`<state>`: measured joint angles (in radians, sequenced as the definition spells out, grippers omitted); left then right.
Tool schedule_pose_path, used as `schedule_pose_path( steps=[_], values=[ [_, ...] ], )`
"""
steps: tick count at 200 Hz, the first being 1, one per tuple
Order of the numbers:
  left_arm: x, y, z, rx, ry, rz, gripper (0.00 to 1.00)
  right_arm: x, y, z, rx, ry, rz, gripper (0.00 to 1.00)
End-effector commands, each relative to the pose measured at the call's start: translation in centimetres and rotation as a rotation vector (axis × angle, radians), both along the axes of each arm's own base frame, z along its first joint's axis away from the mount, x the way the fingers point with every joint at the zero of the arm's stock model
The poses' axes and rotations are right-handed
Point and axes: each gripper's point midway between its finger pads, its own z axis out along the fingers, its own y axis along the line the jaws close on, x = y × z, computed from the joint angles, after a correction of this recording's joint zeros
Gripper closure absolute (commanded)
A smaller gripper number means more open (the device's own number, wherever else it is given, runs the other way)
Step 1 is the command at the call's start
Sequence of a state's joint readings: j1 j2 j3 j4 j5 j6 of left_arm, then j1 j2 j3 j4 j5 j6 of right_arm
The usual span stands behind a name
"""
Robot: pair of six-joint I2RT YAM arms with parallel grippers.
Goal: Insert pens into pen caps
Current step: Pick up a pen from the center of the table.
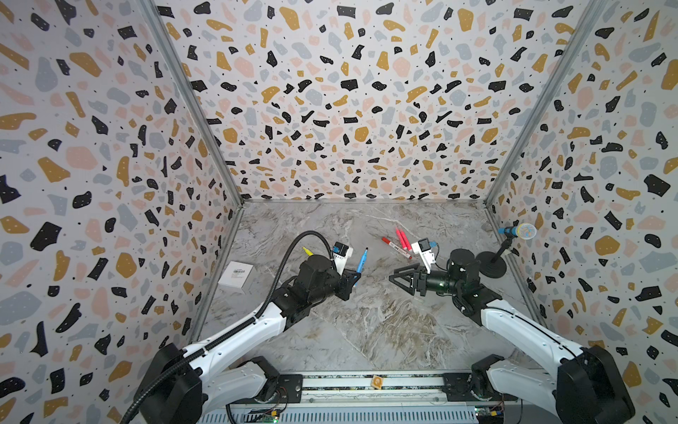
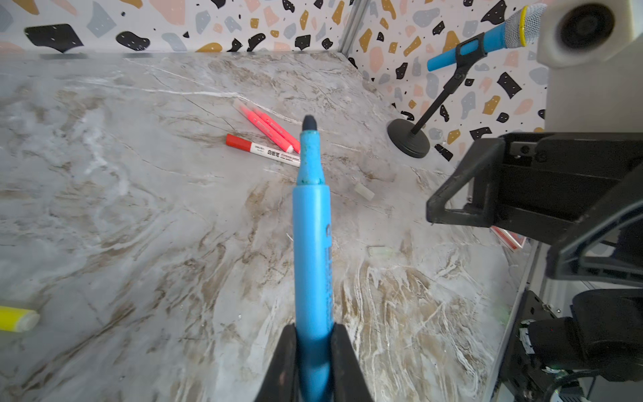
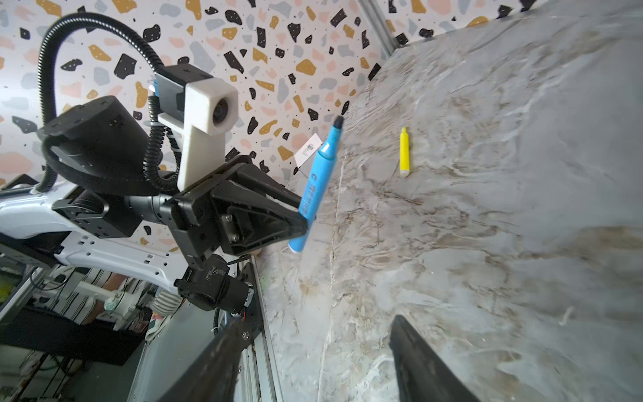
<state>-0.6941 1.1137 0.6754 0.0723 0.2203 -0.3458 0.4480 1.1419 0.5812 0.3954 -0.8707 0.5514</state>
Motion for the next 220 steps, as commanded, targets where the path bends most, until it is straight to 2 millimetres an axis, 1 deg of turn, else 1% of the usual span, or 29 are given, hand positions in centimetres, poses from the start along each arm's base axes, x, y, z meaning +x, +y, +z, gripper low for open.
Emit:
schedule_pose_path(
  steps=[1,15,26,29,31,37,78,86,108,112,131,145,151,155,159,169,180,193,220],
  values=[
    [-0.5,-1.4,3.1,-0.122,-0.063,-0.030,0.93,0.7,2.0,4.5,0.097,-0.114,0.042,0.32],
    [-0.9,-2.1,3.7,-0.150,-0.071,-0.046,0.93,1.4,2.9,4.5,0.092,-0.108,0.039,0.33],
    [-1.2,-2.3,3.6,-0.160,-0.064,-0.053,0.93,1.7,3.5,4.5,0.098,-0.102,0.053,0.34],
    [-1.2,-2.4,3.5,-0.159,-0.061,-0.054,0.93,1.7,3.7,4.5,0.101,-0.100,0.060,0.34],
    [-1.2,-2.5,4.1,-0.176,-0.077,-0.056,0.93,1.7,3.8,4.5,0.103,-0.098,0.064,0.35],
    [-1.2,-2.7,4.3,-0.187,-0.084,-0.059,0.93,1.7,4.2,4.5,0.109,-0.092,0.075,0.35],
    [-2.0,-3.5,4.5,-0.214,-0.085,-0.093,0.94,2.1,5.7,4.2,0.121,-0.070,0.107,0.39],
    [-2.2,-3.6,4.5,-0.217,-0.083,-0.100,0.93,2.1,5.9,4.3,0.128,-0.072,0.114,0.44],
    [-2.6,-3.8,4.1,-0.208,-0.075,-0.121,0.94,1.9,6.0,4.4,0.135,-0.074,0.117,0.70],
    [-2.6,-3.9,4.0,-0.205,-0.072,-0.128,0.94,1.9,5.9,4.3,0.134,-0.074,0.117,0.73],
    [-3.0,-4.2,3.4,-0.192,-0.060,-0.150,0.94,1.8,5.9,4.4,0.132,-0.084,0.117,0.80],
    [-3.1,-4.2,3.2,-0.186,-0.057,-0.159,0.93,1.6,5.9,4.4,0.128,-0.087,0.122,0.89],
    [-3.1,-4.3,3.2,-0.185,-0.055,-0.164,0.91,1.5,6.0,4.4,0.126,-0.087,0.126,0.92],
    [-3.2,-4.3,3.2,-0.185,-0.054,-0.167,0.88,1.4,6.0,4.4,0.125,-0.089,0.130,0.93],
    [-3.2,-4.4,3.3,-0.185,-0.054,-0.168,0.84,1.3,6.0,4.4,0.125,-0.090,0.133,0.93],
    [-2.9,-4.3,3.3,-0.179,-0.054,-0.157,0.67,1.0,6.1,4.4,0.123,-0.090,0.140,0.95],
    [-2.7,-4.3,3.5,-0.180,-0.061,-0.151,0.56,0.6,6.1,4.5,0.124,-0.094,0.145,0.96],
    [-2.6,-4.4,3.7,-0.186,-0.068,-0.148,0.51,0.2,6.0,4.7,0.128,-0.099,0.147,0.96],
    [-2.2,-4.9,4.0,-0.191,-0.071,-0.153,0.51,-0.3,5.9,5.0,0.134,-0.105,0.150,0.97]
  ],
)
